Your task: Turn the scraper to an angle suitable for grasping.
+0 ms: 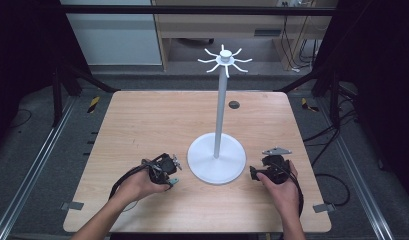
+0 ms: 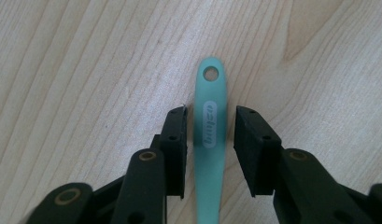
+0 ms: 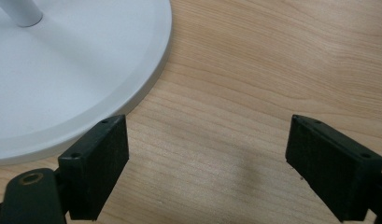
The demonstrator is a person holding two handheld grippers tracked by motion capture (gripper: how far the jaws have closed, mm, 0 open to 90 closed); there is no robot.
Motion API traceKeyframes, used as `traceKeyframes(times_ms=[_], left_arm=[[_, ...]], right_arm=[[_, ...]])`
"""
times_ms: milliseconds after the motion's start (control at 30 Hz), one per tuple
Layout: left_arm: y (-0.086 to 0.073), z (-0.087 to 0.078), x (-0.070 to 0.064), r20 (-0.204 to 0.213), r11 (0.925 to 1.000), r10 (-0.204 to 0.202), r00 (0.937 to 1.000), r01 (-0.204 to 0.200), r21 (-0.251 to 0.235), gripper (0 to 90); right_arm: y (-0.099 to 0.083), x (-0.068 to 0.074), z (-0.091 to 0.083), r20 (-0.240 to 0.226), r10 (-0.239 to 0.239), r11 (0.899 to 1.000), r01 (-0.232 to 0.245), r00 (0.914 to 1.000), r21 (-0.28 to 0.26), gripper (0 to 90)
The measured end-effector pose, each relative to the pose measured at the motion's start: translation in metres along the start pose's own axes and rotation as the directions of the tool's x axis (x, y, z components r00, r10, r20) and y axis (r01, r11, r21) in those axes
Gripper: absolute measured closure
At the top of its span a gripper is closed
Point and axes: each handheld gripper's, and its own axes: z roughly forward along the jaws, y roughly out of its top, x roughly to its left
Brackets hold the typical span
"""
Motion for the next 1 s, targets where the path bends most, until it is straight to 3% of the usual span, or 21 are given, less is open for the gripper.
traceKeyframes(times_ms=[767,900,1000], left_arm=[[0.0,0.002,0.002,0.007,1.0,0.005,1.0,-0.005,-0.007,73.4],[-0.003,-0.008,0.0,-0.012,0.9982,0.01,0.9999,-0.011,-0.059,73.5],[-0.008,-0.022,-0.002,-0.03,0.9909,0.004,0.9996,-0.008,-0.134,73.5]], right_arm=[[0.0,0.001,0.0,-0.004,-0.001,1.0,0.001,1.0,0.005,13.4],[0.0,0.0,0.0,-0.004,0.001,1.0,-0.001,1.0,0.004,13.4],[0.0,0.0,0.001,-0.004,-0.002,1.0,0.002,1.0,0.004,13.3]])
